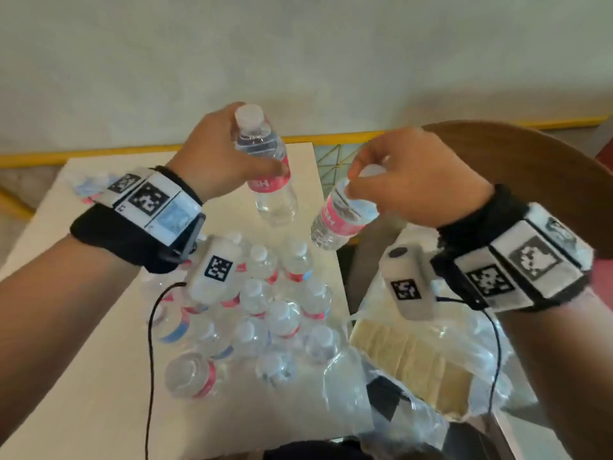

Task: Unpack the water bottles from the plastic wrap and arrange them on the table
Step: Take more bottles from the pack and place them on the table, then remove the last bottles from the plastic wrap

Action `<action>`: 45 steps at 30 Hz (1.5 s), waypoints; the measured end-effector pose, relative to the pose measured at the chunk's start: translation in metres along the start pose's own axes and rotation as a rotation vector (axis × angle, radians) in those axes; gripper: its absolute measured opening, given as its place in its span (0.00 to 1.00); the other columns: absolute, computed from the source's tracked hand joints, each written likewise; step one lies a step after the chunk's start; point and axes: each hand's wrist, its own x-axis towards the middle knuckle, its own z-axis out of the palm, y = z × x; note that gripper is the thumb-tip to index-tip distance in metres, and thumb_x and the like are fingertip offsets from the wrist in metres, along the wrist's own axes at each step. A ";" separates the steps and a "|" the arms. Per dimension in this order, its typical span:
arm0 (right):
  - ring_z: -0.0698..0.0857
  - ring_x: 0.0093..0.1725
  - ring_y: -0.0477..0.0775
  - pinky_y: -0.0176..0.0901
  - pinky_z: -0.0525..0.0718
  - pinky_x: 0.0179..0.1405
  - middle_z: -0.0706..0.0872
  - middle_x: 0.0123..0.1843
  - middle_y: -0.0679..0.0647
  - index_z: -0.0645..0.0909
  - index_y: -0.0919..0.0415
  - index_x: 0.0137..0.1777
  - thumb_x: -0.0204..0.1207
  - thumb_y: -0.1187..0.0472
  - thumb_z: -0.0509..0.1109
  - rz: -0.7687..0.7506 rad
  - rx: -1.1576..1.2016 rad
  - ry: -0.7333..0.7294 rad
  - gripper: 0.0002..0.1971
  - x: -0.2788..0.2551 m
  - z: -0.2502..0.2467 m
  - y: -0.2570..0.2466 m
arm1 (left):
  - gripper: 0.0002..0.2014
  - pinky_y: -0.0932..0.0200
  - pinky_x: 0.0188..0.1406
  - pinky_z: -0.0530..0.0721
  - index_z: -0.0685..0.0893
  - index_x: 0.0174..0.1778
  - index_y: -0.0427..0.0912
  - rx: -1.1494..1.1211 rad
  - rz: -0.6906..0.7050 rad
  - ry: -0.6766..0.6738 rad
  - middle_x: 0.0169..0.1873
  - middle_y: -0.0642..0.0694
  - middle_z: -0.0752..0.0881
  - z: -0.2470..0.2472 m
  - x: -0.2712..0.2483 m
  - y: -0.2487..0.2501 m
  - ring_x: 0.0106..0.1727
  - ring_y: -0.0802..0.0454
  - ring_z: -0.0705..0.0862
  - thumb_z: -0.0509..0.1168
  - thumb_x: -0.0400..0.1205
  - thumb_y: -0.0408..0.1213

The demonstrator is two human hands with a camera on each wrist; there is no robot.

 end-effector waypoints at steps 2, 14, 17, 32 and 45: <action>0.86 0.33 0.49 0.41 0.86 0.38 0.88 0.36 0.53 0.87 0.66 0.44 0.69 0.61 0.71 -0.004 -0.016 -0.004 0.08 0.035 0.012 -0.005 | 0.26 0.58 0.53 0.83 0.79 0.55 0.46 0.019 -0.059 0.010 0.49 0.49 0.87 -0.001 0.015 -0.014 0.50 0.53 0.86 0.82 0.63 0.40; 0.91 0.39 0.55 0.51 0.90 0.50 0.91 0.47 0.58 0.85 0.67 0.53 0.72 0.61 0.74 0.116 -0.190 -0.431 0.12 0.163 0.117 0.006 | 0.33 0.48 0.56 0.83 0.81 0.48 0.45 0.412 -0.340 -0.154 0.47 0.47 0.85 0.029 0.090 -0.091 0.51 0.44 0.84 0.76 0.55 0.63; 0.92 0.39 0.54 0.53 0.90 0.49 0.92 0.40 0.56 0.86 0.62 0.39 0.70 0.61 0.73 0.122 -0.258 -0.534 0.04 0.175 0.144 0.015 | 0.25 0.52 0.48 0.82 0.79 0.49 0.46 0.590 -0.377 -0.195 0.50 0.45 0.84 0.034 0.088 -0.095 0.49 0.42 0.82 0.79 0.63 0.53; 0.89 0.56 0.56 0.41 0.88 0.42 0.88 0.52 0.57 0.83 0.65 0.64 0.77 0.65 0.69 0.071 -0.280 -0.555 0.16 0.167 0.167 0.024 | 0.14 0.62 0.35 0.81 0.89 0.46 0.44 0.796 -0.505 -0.564 0.48 0.46 0.87 0.050 0.093 -0.150 0.47 0.43 0.84 0.79 0.66 0.30; 0.83 0.47 0.55 0.45 0.81 0.49 0.86 0.46 0.57 0.85 0.64 0.49 0.79 0.63 0.60 -0.067 -0.158 -0.078 0.12 0.053 0.051 0.029 | 0.09 0.47 0.45 0.82 0.73 0.27 0.46 0.529 0.189 -0.331 0.42 0.39 0.80 0.092 0.037 -0.006 0.48 0.37 0.82 0.62 0.69 0.28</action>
